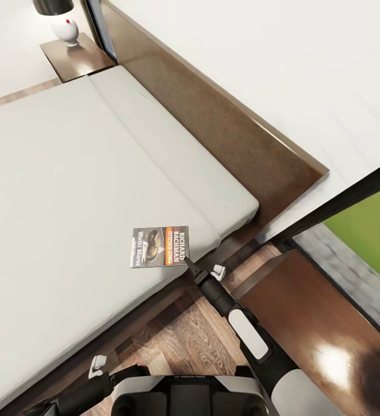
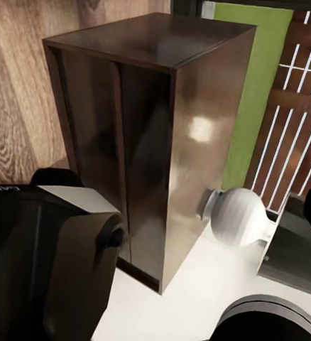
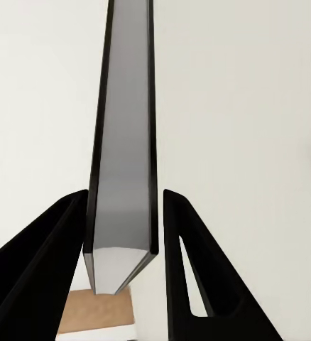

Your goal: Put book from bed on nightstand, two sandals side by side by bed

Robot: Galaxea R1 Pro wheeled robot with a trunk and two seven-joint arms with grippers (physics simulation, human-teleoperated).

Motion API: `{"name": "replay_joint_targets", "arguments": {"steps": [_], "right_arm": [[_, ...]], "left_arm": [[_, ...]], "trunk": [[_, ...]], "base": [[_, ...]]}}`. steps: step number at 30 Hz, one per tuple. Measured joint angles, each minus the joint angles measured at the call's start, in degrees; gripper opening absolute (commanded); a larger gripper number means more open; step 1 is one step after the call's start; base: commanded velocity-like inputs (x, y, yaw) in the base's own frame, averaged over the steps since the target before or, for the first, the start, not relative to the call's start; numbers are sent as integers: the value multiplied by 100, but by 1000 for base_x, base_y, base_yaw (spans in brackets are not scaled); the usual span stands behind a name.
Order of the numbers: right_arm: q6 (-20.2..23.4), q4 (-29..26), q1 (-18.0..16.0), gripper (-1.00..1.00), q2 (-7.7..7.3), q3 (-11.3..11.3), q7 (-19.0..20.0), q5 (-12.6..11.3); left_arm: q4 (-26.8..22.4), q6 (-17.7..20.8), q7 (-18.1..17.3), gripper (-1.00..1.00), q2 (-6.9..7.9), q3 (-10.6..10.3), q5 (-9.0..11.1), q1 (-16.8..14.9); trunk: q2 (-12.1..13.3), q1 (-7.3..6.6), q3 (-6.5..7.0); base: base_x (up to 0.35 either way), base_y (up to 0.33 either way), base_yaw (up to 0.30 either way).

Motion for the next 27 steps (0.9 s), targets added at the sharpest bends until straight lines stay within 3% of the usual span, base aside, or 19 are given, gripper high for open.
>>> {"name": "replay_joint_targets", "arguments": {"steps": [27], "right_arm": [[-8, -60, 1, -100, 18, 8, 11, 47]], "left_arm": [[0, 8, 0, 100, -2, 0, 0, 3]], "trunk": [[1084, -594, 508]], "base": [[0, 0, -10]]}}
